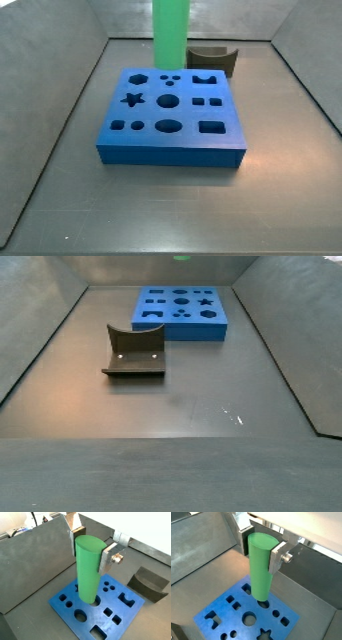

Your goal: Insert the oval object.

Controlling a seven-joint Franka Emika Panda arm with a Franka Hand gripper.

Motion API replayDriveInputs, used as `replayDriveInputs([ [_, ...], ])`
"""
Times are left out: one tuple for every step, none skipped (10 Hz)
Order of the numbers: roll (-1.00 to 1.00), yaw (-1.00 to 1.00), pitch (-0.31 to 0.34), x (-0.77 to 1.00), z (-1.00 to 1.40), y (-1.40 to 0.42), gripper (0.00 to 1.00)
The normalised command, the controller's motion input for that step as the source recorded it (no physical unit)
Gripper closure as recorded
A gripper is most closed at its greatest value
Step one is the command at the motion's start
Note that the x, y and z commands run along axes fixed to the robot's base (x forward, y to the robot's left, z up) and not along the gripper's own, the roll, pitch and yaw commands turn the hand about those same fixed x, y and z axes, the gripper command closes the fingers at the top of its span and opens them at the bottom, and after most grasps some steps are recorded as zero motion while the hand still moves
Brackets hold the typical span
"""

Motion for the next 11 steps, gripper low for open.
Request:
replayDriveInputs([
  [0.0,-0.05,0.0,-0.02,-0.11,0.0,1.0],
  [-0.01,-0.69,-0.163,-0.15,-0.58,-0.24,1.0],
  [-0.01,-0.74,-0.313,-0.15,-0.62,-0.41,1.0],
  [0.0,-0.63,-0.327,-0.18,-0.7,-0.56,1.0],
  [0.01,-0.67,-0.164,0.0,-0.55,-0.55,1.0],
  [0.14,-0.37,0.0,0.06,-0.39,-0.13,1.0],
  [0.08,0.0,0.0,0.17,-0.43,0.15,1.0],
  [0.09,0.07,0.0,0.1,-0.44,0.22,1.0],
  [0.06,0.05,-0.004,0.0,-0.41,0.14,1.0],
  [0.05,0.17,0.0,0.09,-0.4,0.12,1.0],
  [0.02,0.12,0.0,0.03,-0.31,0.09,1.0],
])
